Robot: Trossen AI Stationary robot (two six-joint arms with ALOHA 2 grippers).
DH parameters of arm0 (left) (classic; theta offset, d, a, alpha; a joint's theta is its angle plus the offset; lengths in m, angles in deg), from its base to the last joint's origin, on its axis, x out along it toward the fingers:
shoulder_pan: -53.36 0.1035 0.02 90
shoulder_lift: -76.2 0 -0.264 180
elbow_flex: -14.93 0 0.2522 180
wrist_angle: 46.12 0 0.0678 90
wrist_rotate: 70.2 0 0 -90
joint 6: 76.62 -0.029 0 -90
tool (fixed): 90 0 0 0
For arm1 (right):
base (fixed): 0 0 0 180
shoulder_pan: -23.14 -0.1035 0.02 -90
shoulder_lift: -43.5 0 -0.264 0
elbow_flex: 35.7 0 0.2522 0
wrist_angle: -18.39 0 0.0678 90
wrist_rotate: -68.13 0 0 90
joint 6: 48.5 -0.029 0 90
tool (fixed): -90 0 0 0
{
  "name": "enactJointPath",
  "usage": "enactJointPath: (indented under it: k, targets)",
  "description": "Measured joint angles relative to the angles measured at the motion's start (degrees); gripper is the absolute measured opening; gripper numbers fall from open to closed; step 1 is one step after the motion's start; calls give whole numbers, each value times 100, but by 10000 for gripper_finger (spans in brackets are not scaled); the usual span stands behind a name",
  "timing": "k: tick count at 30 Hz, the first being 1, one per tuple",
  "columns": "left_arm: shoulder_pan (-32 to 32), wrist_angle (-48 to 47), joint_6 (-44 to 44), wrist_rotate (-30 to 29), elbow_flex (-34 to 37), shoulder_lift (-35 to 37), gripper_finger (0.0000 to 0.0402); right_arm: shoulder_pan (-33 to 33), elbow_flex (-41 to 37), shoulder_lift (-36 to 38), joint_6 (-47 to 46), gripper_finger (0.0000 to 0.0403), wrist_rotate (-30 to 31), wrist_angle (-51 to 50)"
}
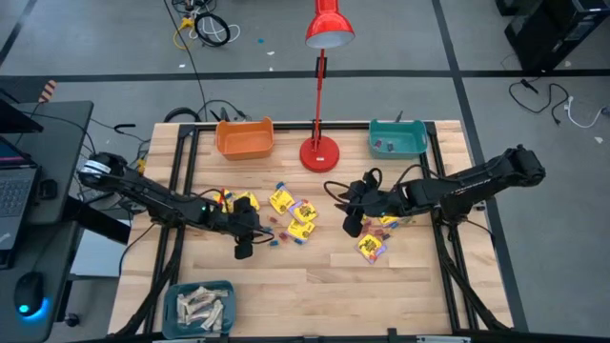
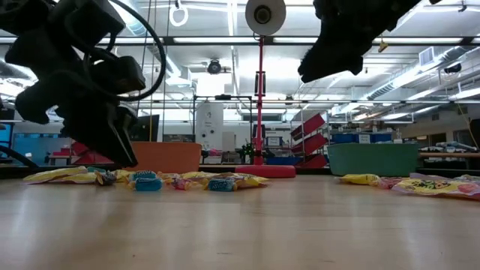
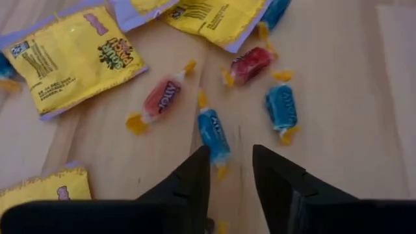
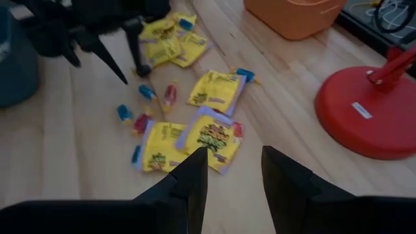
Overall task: Sort candy
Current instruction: Put the small blue candy into the green bin
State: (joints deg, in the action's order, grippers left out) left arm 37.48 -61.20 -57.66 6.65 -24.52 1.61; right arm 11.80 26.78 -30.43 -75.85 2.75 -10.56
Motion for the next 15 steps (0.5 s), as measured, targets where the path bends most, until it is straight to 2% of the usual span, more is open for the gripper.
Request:
enactJointPath:
  k: [4, 15]
  targets:
    - [0, 267, 9, -177, 0, -206, 135, 1, -185, 0, 0, 130, 0, 402]
    - [0, 372, 117, -199, 2, -660, 137, 3, -226, -2, 35, 130, 0, 524]
